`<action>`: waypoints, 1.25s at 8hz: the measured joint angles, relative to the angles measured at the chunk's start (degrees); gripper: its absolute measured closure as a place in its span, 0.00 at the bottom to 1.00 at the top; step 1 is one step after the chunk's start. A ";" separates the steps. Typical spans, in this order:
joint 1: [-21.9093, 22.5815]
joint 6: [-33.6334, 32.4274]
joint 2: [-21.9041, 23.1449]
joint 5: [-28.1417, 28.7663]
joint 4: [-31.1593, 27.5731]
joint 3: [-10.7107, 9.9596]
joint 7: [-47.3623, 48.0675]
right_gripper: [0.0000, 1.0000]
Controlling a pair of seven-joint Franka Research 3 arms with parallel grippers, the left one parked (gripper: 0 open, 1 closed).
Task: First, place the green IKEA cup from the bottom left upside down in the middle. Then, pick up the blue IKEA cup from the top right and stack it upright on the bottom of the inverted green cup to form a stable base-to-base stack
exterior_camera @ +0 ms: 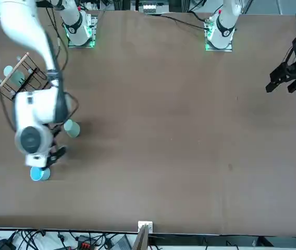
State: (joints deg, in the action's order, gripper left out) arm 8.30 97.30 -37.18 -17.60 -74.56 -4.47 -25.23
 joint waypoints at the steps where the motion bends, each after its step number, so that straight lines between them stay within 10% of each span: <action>1: -2.79 4.19 -0.24 1.80 0.07 0.06 0.02 0.01; 6: -5.96 25.55 -6.74 9.64 0.07 1.19 10.17 0.01; 10: -7.95 30.50 -10.81 9.91 0.12 0.99 11.26 0.00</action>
State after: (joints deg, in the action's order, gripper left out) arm 0.35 127.79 -48.00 -7.70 -74.45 -3.48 -13.96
